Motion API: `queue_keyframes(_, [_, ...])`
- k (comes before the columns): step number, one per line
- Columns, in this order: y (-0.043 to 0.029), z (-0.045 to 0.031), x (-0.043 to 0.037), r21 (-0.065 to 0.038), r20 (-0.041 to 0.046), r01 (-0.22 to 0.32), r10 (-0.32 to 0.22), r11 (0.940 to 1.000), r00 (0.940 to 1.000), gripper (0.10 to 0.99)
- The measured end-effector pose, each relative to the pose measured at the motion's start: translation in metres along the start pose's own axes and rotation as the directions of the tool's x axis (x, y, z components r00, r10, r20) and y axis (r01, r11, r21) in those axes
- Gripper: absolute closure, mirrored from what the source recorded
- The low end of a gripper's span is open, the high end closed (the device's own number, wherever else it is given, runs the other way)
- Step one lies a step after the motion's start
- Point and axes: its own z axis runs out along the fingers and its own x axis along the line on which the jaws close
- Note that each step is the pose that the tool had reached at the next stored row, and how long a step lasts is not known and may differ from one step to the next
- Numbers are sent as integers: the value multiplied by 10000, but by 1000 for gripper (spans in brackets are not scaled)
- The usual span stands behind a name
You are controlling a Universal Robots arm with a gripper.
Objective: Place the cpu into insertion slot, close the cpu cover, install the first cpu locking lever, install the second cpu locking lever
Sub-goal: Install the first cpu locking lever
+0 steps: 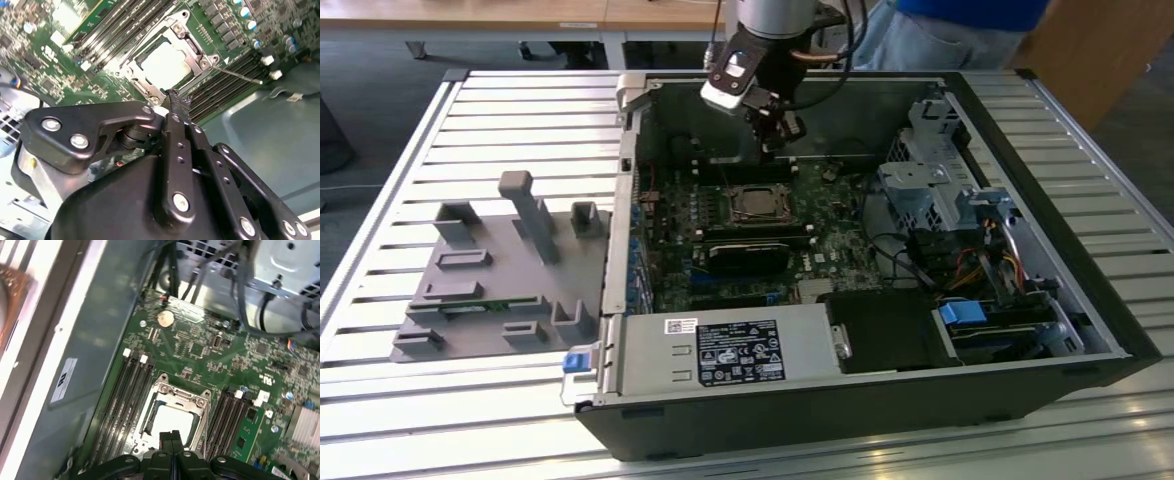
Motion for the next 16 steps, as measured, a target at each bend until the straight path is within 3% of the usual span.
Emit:
queue_keyframes(4, [0, 0, 0, 0, -14, 648, -648, 9979, 9979, 980])
queue_keyframes(8, [0, 0, 0, -1, -28, 1267, -1267, 9919, 9919, 980])
queue_keyframes(16, [0, 0, 0, -8, -58, 2419, -2419, 9703, 9703, 980])
